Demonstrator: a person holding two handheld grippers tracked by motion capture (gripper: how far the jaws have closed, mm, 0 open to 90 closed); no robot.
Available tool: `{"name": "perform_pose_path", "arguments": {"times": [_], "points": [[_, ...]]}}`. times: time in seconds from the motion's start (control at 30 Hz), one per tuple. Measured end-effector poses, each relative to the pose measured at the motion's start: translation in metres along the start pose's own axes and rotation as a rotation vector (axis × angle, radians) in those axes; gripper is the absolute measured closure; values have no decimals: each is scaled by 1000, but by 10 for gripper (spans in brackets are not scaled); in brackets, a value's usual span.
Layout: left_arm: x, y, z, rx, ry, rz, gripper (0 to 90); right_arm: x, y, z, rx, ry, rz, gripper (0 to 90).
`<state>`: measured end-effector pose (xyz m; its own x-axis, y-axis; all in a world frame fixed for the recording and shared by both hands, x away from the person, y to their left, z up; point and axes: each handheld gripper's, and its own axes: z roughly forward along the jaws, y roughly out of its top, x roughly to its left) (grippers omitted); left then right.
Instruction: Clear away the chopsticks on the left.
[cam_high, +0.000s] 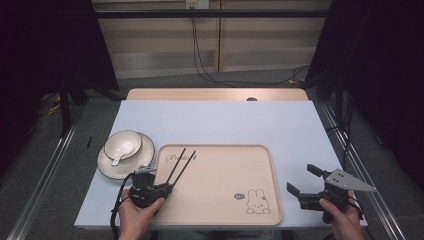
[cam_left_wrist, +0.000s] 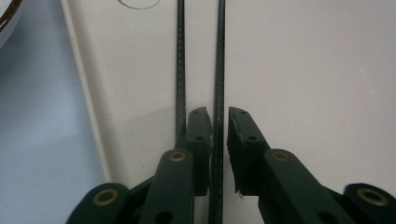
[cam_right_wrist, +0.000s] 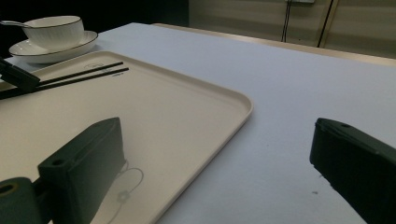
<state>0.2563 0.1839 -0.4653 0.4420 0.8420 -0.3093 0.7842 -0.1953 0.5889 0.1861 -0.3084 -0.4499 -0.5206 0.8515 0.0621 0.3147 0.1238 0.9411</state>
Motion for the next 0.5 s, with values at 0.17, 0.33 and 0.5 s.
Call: {"name": "perform_pose_path", "arguments": {"times": [0.17, 0.33, 0.5], "points": [[2, 1, -1, -6, -20, -2, 734, 0, 0, 1, -13, 1, 11, 29], [5, 1, -5, -32, -52, 7, 670, 0, 0, 1, -13, 3, 10, 28], [4, 1, -10, -66, -82, 20, 629, -1, 0, 1, -12, 2, 10, 28]]}}
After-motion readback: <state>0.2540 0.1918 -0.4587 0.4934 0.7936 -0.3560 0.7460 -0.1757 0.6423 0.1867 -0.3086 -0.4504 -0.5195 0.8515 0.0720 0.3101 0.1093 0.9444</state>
